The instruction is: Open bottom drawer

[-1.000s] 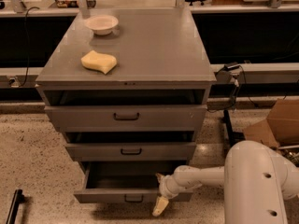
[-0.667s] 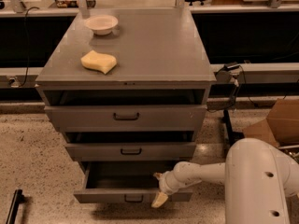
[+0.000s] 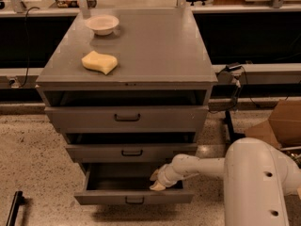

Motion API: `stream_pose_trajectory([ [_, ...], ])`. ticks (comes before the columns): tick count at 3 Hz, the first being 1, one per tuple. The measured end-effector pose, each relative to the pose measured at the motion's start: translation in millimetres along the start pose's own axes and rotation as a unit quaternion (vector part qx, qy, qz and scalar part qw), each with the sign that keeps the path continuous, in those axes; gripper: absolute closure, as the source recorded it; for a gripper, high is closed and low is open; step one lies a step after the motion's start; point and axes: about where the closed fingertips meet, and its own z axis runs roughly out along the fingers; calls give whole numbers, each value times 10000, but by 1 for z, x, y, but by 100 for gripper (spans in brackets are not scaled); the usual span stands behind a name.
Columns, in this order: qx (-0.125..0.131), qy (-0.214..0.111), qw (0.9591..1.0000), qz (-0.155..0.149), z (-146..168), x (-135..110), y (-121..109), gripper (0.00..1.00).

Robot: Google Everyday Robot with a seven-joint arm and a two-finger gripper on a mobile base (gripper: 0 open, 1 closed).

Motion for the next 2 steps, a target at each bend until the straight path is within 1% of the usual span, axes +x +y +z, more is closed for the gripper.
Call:
stream_pose_trajectory([
  [1, 114, 52, 9999, 9, 1, 4, -18, 74],
  [2, 294, 229, 9993, 2, 11, 19, -28, 89],
])
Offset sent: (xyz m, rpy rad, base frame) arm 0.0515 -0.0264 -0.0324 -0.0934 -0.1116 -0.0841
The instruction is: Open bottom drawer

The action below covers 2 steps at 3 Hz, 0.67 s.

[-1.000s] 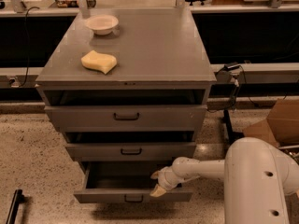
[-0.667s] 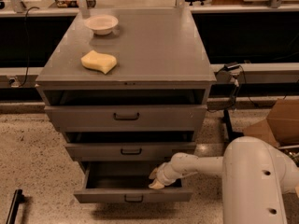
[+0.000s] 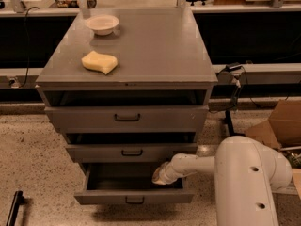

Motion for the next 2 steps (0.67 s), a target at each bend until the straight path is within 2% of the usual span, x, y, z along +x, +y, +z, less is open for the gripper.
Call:
stream_pose_trajectory([
  [1, 132, 131, 9998, 44, 13, 20, -4, 100],
  [2, 165, 223, 9994, 190, 22, 42, -1, 100],
])
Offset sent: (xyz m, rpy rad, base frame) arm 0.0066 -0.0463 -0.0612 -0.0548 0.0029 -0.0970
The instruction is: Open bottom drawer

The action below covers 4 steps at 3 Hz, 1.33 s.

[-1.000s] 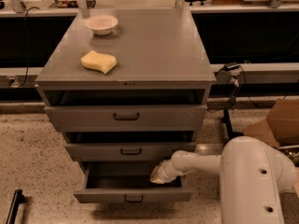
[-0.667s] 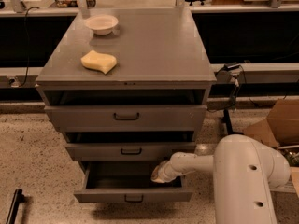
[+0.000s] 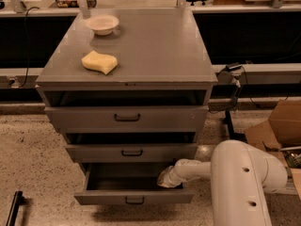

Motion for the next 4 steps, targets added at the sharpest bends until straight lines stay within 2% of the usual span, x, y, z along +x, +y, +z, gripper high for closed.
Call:
stream_pose_trajectory([
  [1, -163, 2, 9996, 238, 15, 13, 1, 100],
  [2, -805, -55, 9953, 526, 21, 20, 22, 100],
  [3, -1190, -66, 9901, 748, 13, 27, 43, 100],
  [4, -1365, -36, 9873, 815, 5, 21, 72, 100],
])
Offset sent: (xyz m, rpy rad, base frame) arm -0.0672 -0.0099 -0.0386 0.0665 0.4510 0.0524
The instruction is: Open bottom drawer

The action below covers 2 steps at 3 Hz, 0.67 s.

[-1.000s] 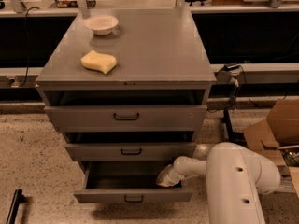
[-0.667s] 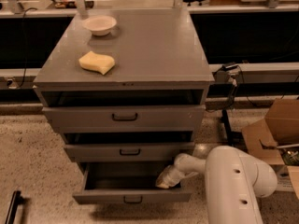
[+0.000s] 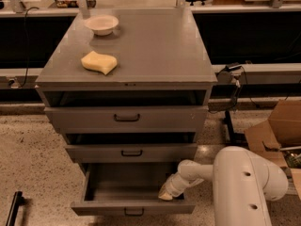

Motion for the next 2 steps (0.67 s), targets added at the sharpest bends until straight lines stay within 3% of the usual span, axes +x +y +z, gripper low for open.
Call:
stream_pose_trajectory([
  [1, -257, 48, 9997, 21, 7, 3, 30, 100],
  [2, -259, 48, 9997, 20, 7, 3, 30, 100],
])
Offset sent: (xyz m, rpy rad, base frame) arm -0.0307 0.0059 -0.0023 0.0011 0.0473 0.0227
